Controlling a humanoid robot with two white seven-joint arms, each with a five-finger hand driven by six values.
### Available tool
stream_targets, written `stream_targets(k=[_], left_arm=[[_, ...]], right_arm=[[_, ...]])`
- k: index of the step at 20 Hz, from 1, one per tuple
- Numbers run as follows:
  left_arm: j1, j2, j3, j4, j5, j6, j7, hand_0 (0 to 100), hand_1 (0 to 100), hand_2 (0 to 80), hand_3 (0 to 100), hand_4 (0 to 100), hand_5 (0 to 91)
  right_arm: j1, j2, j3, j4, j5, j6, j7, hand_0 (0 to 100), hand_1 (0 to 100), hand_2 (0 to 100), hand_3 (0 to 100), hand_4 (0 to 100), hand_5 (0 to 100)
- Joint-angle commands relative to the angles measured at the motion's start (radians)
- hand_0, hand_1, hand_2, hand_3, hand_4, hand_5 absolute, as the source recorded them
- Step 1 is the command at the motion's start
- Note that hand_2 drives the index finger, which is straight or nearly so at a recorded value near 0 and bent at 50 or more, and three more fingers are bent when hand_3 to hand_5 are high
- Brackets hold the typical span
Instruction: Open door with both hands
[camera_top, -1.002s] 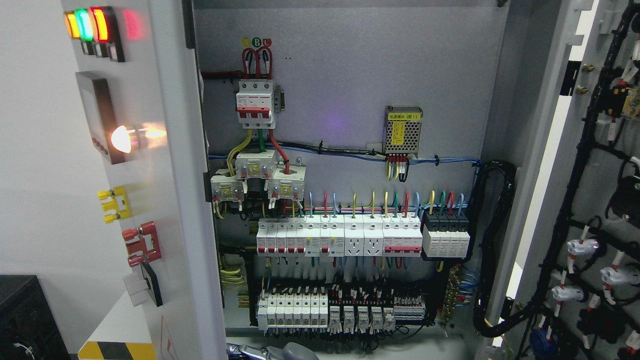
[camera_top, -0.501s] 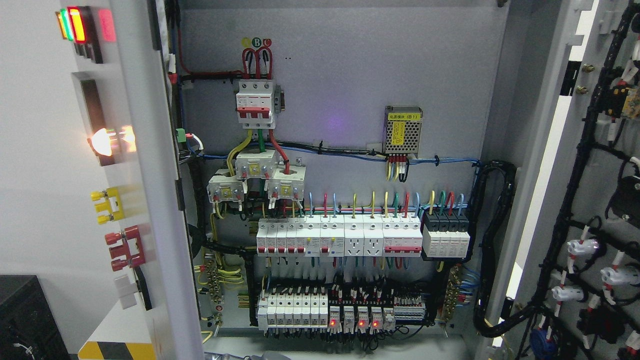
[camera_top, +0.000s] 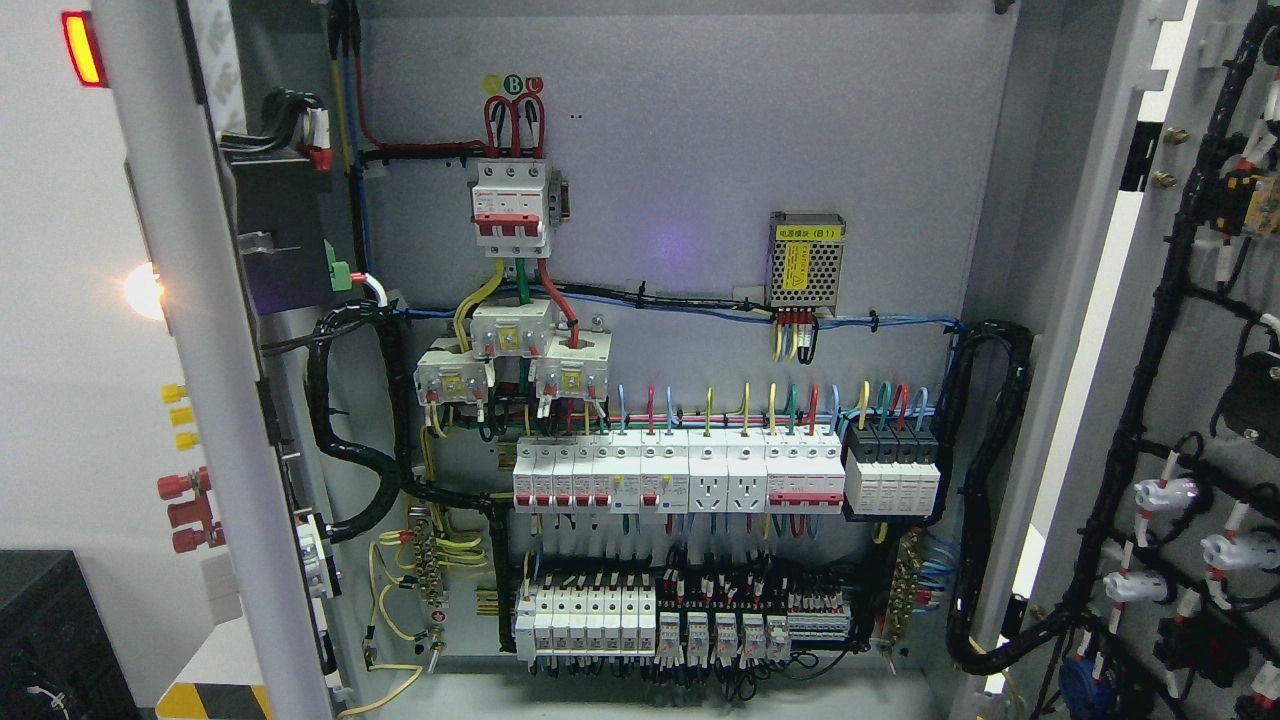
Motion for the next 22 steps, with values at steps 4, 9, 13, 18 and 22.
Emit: stream_targets(k=[4, 9, 13, 18, 22], left_arm=[[0.012, 0.000, 0.000, 0.000, 0.000, 0.000, -0.003, 0, 0, 0.0, 0, 0, 0.0], [0.012, 0.000, 0.000, 0.000, 0.000, 0.000, -0.003, 0, 0, 0.0, 0, 0, 0.0], [0.012, 0.000, 0.000, 0.000, 0.000, 0.000, -0.004, 0, 0, 0.0, 0, 0, 0.0], [0.011, 0.000, 0.000, 0.000, 0.000, 0.000, -0.003, 0, 0, 0.0, 0, 0, 0.0], [0.012, 0.000, -0.002, 0.000, 0.000, 0.000, -0.003, 0, 0, 0.0, 0, 0, 0.0]], right_arm=[[-0.049, 0.052, 0.071, 0.019, 0.000, 0.002, -0.001, 0, 0, 0, 0, 0, 0], [-0.083, 0.071, 0.113, 0.034, 0.000, 0.002, 0.000, 0, 0, 0, 0, 0, 0], [-0.083, 0.071, 0.131, 0.042, 0.000, 0.001, -0.001, 0, 0, 0, 0, 0, 0], [-0.077, 0.057, 0.076, 0.050, 0.000, 0.001, -0.001, 0, 0, 0, 0, 0, 0], [-0.048, 0.038, -0.036, 0.061, 0.000, -0.001, -0.001, 0, 0, 0, 0, 0, 0]])
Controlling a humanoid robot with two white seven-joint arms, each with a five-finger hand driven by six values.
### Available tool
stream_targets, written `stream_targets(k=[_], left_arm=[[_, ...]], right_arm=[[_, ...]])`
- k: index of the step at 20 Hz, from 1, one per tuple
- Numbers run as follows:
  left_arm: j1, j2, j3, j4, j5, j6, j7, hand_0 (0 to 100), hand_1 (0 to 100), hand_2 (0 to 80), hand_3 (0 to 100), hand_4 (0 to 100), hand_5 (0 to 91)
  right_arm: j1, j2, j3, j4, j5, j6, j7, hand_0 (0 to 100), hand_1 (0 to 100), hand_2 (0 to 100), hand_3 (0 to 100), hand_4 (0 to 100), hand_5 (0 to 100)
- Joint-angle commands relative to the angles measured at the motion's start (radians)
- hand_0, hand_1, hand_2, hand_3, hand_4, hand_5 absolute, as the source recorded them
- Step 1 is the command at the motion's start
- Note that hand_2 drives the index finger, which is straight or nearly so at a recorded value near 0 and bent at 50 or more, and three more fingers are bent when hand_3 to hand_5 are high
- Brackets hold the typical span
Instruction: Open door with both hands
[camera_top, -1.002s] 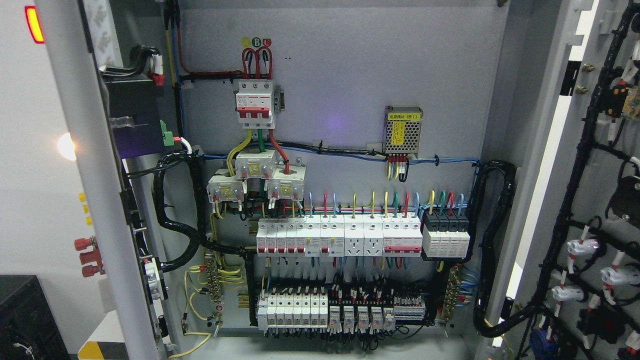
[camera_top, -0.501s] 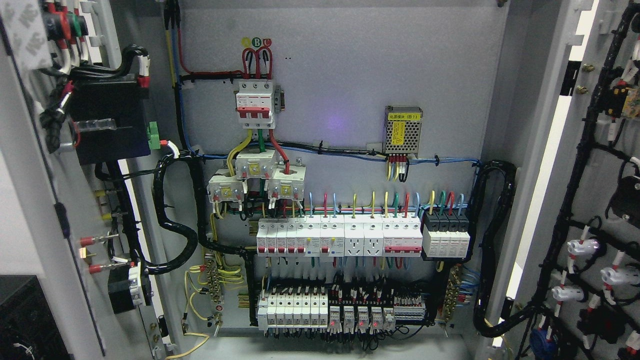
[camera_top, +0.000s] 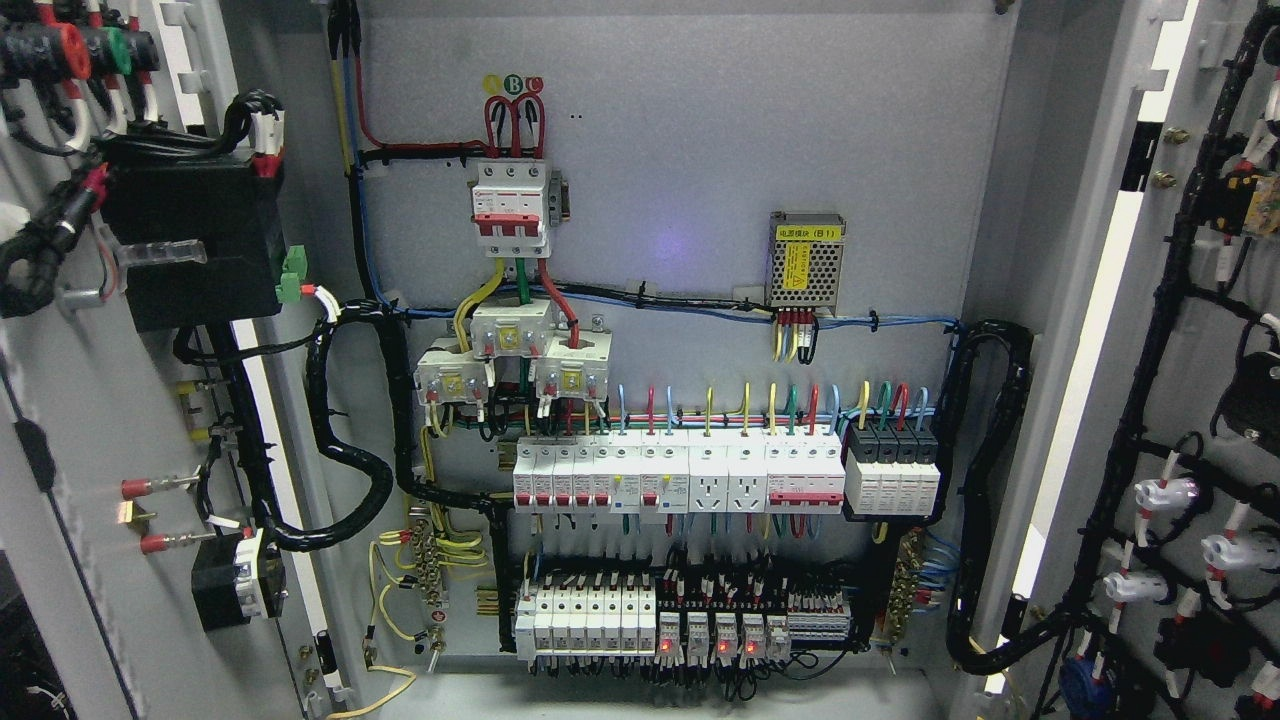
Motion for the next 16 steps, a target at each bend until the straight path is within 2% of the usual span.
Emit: stream_targets(k=[1, 3, 5, 7, 8, 9, 11, 14, 16], left_arm=[[0.009, 0.000, -0.004, 0.000, 0.000, 0.000, 0.000, 0, 0, 0.0, 0, 0, 0.0], [0.006, 0.000, -0.009, -0.011, -0.006, -0.001, 0.000, 0, 0, 0.0, 0, 0, 0.0], [0.052, 0.012, -0.047, -0.198, -0.009, -0.009, 0.000, 0, 0, 0.0, 0, 0, 0.0], [0.212, 0.035, -0.183, -0.556, -0.009, -0.054, 0.001, 0, 0, 0.0, 0, 0, 0.0], [0.283, 0.075, -0.264, -0.775, -0.008, -0.123, 0.007, 0, 0, 0.0, 0, 0, 0.0], [0.346, 0.130, -0.338, -0.981, -0.008, -0.216, 0.007, 0, 0, 0.0, 0, 0, 0.0], [0.423, 0.242, -0.418, -1.321, -0.011, -0.390, 0.004, 0, 0, 0.0, 0, 0, 0.0], [0.465, 0.375, -0.475, -1.648, -0.014, -0.525, 0.000, 0, 0, 0.0, 0, 0, 0.0], [0.457, 0.423, -0.480, -1.741, -0.014, -0.616, 0.000, 0, 0, 0.0, 0, 0, 0.0]], right_arm=[[0.035, -0.032, -0.134, 0.023, 0.000, -0.001, 0.002, 0, 0, 0, 0, 0, 0], [0.068, -0.075, -0.197, 0.024, 0.000, -0.004, 0.002, 0, 0, 0, 0, 0, 0], [0.112, -0.115, -0.264, 0.017, 0.000, -0.009, 0.002, 0, 0, 0, 0, 0, 0], [0.158, -0.135, -0.329, -0.013, 0.000, -0.013, 0.002, 0, 0, 0, 0, 0, 0], [0.192, -0.143, -0.369, -0.040, -0.003, -0.024, 0.003, 0, 0, 0, 0, 0, 0], [0.233, -0.153, -0.402, -0.071, -0.005, -0.054, 0.003, 0, 0, 0, 0, 0, 0], [0.316, -0.161, -0.444, -0.124, -0.003, -0.180, 0.003, 0, 0, 0, 0, 0, 0], [0.457, -0.173, -0.476, -0.195, -0.002, -0.359, 0.002, 0, 0, 0, 0, 0, 0], [0.549, -0.193, -0.502, -0.243, -0.002, -0.430, 0.002, 0, 0, 0, 0, 0, 0]])
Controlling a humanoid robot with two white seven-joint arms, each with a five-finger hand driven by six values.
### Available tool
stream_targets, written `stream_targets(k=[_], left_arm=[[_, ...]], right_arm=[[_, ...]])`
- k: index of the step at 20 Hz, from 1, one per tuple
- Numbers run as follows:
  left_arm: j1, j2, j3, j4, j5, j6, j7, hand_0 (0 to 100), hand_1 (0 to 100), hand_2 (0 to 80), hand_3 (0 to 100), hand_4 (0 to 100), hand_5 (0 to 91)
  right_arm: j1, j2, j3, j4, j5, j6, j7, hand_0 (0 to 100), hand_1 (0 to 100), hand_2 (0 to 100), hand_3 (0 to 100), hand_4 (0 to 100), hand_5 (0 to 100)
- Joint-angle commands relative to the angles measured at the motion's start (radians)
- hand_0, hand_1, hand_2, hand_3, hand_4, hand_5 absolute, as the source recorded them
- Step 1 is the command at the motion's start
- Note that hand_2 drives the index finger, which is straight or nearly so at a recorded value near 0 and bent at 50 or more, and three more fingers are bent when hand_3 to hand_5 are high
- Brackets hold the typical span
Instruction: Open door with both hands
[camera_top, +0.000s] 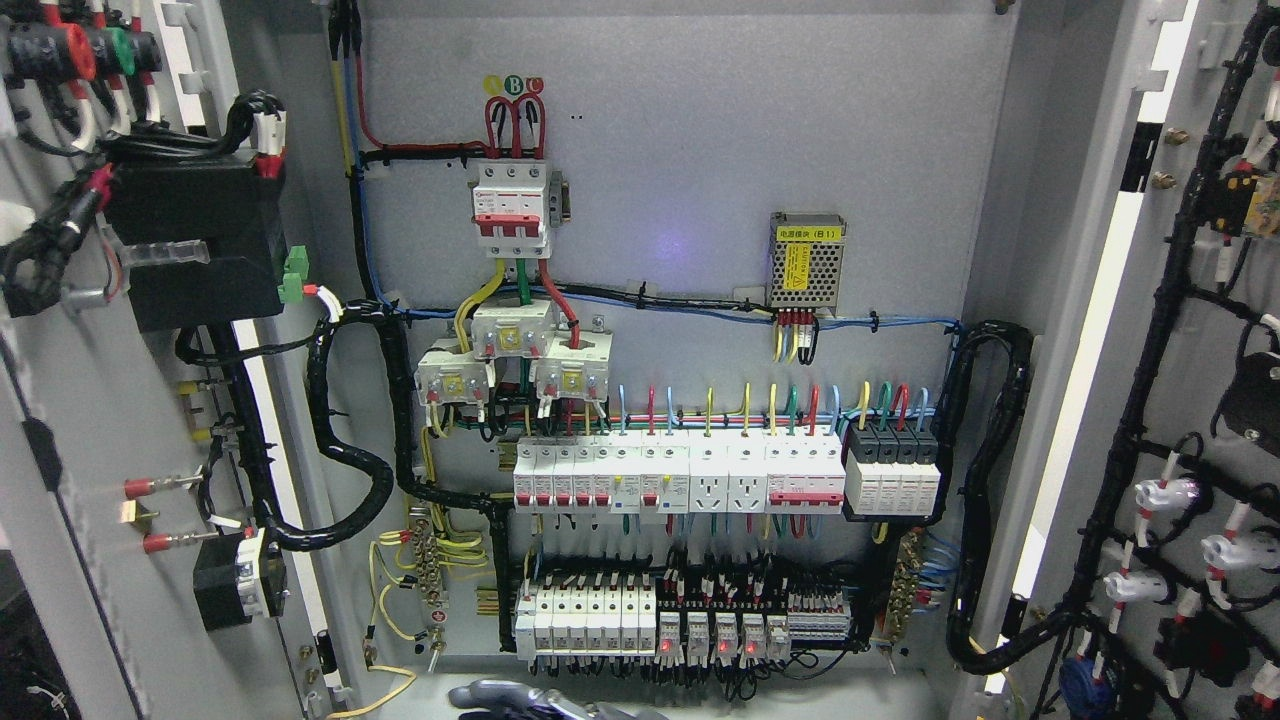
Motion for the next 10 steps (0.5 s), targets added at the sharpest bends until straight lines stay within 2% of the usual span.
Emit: stream_targets(k=[1, 3, 5, 7, 10], left_arm=[[0.091, 0.268, -0.236, -0.971, -0.005, -0.187, -0.008, 0, 0, 0.0, 0, 0, 0.0], [0.055, 0.257, -0.222, -1.006, -0.027, -0.282, -0.010, 0, 0, 0.0, 0, 0, 0.0], [0.025, 0.257, -0.216, -1.029, -0.040, -0.391, -0.010, 0, 0, 0.0, 0, 0, 0.0], [-0.008, 0.257, -0.215, -1.037, -0.044, -0.514, -0.006, 0, 0, 0.0, 0, 0, 0.0], [-0.036, 0.219, -0.173, -1.049, -0.049, -0.661, -0.006, 0, 0, 0.0, 0, 0, 0.0]], right_arm=[[0.260, -0.086, -0.225, -0.183, -0.001, -0.145, 0.000, 0, 0, 0, 0, 0, 0], [0.372, -0.090, -0.274, -0.228, -0.001, -0.214, 0.000, 0, 0, 0, 0, 0, 0], [0.455, -0.113, -0.322, -0.269, -0.001, -0.280, 0.000, 0, 0, 0, 0, 0, 0], [0.494, -0.145, -0.377, -0.312, -0.003, -0.340, 0.000, 0, 0, 0, 0, 0, 0], [0.523, -0.152, -0.457, -0.387, -0.006, -0.391, 0.000, 0, 0, 0, 0, 0, 0]])
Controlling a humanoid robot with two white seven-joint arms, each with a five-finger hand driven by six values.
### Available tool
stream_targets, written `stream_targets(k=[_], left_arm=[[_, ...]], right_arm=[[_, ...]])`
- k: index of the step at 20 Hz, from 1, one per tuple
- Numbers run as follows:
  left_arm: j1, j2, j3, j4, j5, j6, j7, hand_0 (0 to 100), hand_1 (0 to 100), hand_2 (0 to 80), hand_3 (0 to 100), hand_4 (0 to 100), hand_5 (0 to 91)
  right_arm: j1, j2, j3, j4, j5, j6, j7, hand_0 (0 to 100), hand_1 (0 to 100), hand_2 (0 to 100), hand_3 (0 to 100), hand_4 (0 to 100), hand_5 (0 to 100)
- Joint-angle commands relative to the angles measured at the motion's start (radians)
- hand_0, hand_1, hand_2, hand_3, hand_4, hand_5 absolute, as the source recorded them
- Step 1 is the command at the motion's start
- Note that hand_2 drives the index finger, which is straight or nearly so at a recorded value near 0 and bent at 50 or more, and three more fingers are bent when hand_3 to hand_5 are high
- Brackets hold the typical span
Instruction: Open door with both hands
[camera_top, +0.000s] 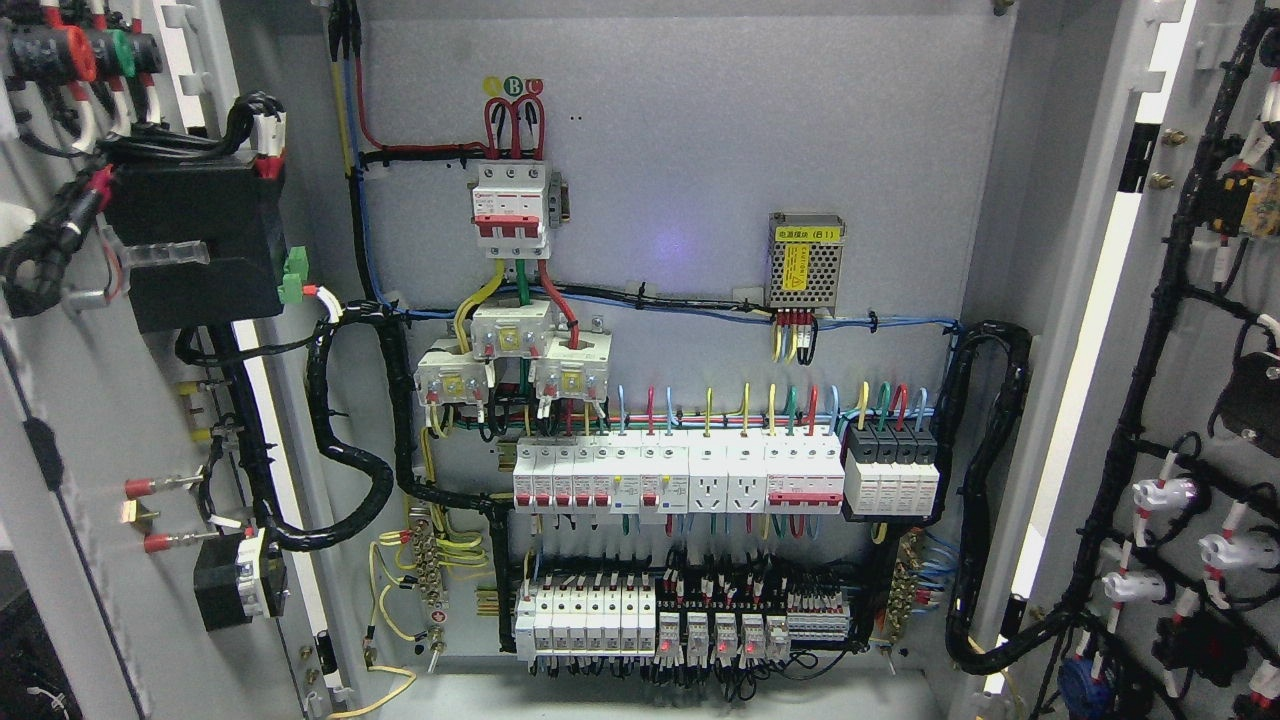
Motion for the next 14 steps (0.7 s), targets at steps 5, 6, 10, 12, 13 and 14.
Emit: stream_targets(k=[5, 6, 10, 12, 13, 14], left_arm=[[-0.102, 0.006, 0.016, -0.461, -0.020, -0.665, -0.002, 0, 0, 0.0, 0, 0, 0.0], [-0.115, 0.001, 0.032, -0.483, -0.020, -0.688, -0.002, 0, 0, 0.0, 0, 0, 0.0], [-0.142, -0.060, 0.112, -0.583, -0.016, -0.710, -0.002, 0, 0, 0.0, 0, 0, 0.0], [-0.155, -0.073, 0.121, -0.622, -0.017, -0.712, -0.002, 0, 0, 0.0, 0, 0, 0.0], [-0.158, -0.067, 0.139, -0.642, -0.016, -0.713, -0.001, 0, 0, 0.0, 0, 0, 0.0], [-0.156, -0.065, 0.167, -0.656, -0.016, -0.713, -0.001, 0, 0, 0.0, 0, 0, 0.0]], right_arm=[[0.168, -0.104, -0.316, -0.253, -0.022, -0.109, -0.026, 0, 0, 0, 0, 0, 0], [0.168, -0.110, -0.327, -0.253, -0.046, -0.110, -0.046, 0, 0, 0, 0, 0, 0], [0.159, -0.153, -0.358, -0.252, -0.169, -0.110, -0.132, 0, 0, 0, 0, 0, 0], [0.151, -0.168, -0.381, -0.252, -0.177, -0.110, -0.133, 0, 0, 0, 0, 0, 0], [0.148, -0.174, -0.392, -0.252, -0.186, -0.109, -0.133, 0, 0, 0, 0, 0, 0], [0.139, -0.179, -0.396, -0.252, -0.212, -0.109, -0.133, 0, 0, 0, 0, 0, 0]])
